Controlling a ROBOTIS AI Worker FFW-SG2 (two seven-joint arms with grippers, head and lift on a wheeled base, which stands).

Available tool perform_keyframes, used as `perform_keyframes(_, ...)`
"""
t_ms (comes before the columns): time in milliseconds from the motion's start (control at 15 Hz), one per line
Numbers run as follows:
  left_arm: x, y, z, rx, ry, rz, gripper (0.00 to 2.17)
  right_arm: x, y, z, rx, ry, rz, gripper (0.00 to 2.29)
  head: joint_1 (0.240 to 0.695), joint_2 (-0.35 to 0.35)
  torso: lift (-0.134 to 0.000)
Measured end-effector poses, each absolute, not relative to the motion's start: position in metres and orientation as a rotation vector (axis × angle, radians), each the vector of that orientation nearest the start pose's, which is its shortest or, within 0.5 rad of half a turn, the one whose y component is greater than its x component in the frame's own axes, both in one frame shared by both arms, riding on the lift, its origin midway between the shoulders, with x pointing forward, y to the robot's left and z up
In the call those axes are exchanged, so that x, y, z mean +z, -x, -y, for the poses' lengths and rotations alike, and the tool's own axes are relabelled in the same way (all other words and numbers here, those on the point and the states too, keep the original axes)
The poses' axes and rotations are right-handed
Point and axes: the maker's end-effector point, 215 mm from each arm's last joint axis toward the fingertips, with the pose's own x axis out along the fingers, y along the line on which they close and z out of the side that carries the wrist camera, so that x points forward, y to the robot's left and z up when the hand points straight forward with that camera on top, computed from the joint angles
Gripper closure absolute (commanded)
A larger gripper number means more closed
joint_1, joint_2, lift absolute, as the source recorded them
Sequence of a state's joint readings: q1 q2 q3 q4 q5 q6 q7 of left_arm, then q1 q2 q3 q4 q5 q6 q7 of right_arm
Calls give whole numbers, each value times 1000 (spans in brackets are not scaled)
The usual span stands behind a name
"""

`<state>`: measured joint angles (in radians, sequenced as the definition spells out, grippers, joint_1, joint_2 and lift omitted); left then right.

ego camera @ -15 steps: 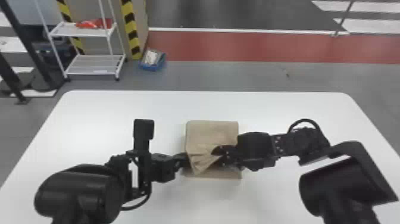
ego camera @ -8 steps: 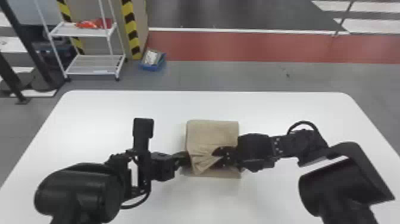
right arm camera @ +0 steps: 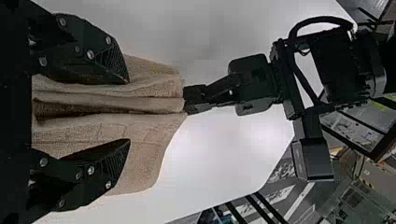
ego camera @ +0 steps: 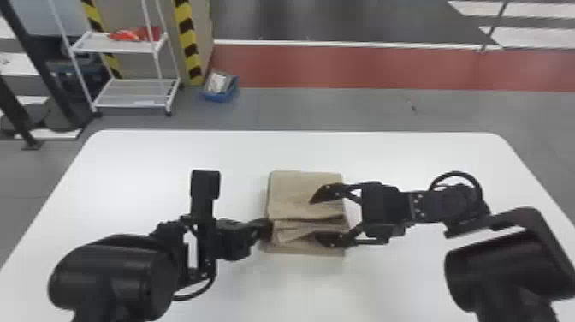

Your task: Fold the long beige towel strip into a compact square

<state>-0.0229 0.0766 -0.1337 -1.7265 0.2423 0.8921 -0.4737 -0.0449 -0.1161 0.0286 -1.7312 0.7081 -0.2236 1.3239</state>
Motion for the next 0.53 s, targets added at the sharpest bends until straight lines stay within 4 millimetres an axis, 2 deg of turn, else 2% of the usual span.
perform_keyframes(400, -467, -476, -57, -671, 270, -714, 1919, -344, -474, 115, 1174, 914, -100, 93, 695, -65, -124)
perform_keyframes(533, -459, -468, -60, -673, 276, -711, 1919, -334, -475, 127, 1140, 904, -76, 93, 695, -78, -124)
